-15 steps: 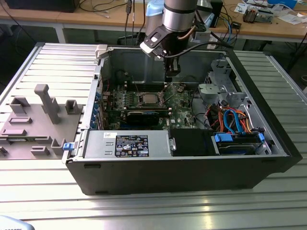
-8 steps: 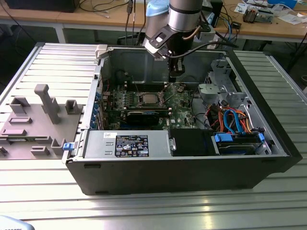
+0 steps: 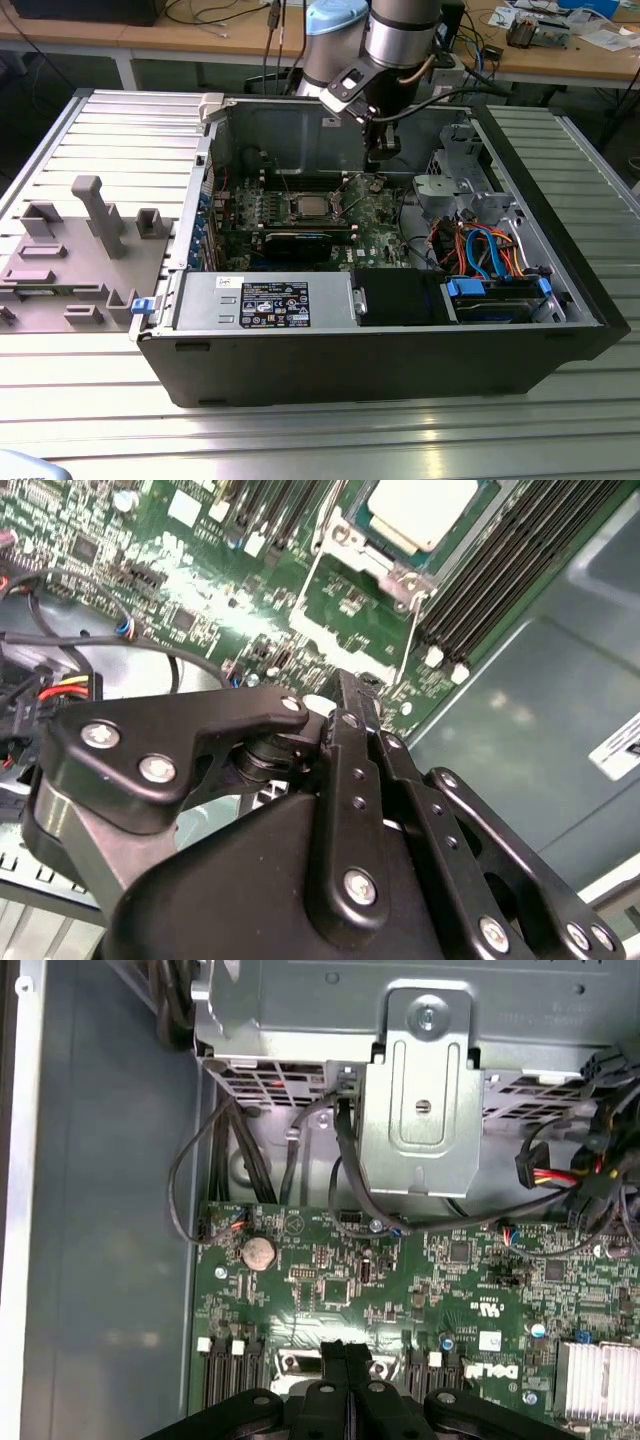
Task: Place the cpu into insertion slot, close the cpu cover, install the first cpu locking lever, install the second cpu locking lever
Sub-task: 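Close the cpu cover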
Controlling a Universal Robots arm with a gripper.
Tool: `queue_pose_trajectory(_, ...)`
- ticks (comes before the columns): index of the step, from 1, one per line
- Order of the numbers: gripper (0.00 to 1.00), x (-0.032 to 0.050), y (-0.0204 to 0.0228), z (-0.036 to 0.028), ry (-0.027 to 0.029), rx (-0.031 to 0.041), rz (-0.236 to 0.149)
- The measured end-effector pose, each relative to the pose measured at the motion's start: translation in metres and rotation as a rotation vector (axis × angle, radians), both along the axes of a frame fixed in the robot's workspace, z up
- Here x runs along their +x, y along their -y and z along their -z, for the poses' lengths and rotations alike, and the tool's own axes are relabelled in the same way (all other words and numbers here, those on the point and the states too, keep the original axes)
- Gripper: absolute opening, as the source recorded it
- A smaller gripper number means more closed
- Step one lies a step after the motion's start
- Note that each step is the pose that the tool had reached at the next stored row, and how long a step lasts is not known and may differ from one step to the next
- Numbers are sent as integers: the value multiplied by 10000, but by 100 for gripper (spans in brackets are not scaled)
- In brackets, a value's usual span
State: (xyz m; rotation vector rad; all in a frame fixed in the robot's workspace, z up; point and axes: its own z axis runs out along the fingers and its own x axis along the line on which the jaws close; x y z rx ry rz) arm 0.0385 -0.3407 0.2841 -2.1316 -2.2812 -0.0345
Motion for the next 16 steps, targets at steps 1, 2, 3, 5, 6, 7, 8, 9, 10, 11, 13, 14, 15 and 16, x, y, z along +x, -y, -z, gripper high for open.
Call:
queue_pose_trajectory(1,11,10,0,1,-3,-1,0)
queue_pose_trajectory(2,11,21,0,3,-6,-3,-1)
queue_pose_trajectory(3,11,26,1,4,-7,-4,-2)
queue_pose_trajectory(5,11,42,0,10,-10,-1,-3)
queue_pose_trajectory(6,11,47,0,12,-11,-2,-3)
queue_pose_trajectory(7,11,52,0,14,-10,-2,-3)
queue_pose_trajectory(8,11,55,0,16,-11,-1,-3)
queue_pose_trajectory(9,11,61,0,18,-11,-1,-3)
queue_pose_trajectory(10,11,67,0,20,-11,-1,-3)
queue_pose_trajectory(11,11,73,0,22,-11,-1,-3)
queue_pose_trajectory(13,11,91,0,28,-12,-1,-3)
queue_pose_trajectory(14,11,98,0,32,-13,1,-2)
queue_pose_trajectory(15,11,104,0,35,-13,0,-3)
queue_pose_trajectory(16,11,109,0,38,-14,-1,-3)
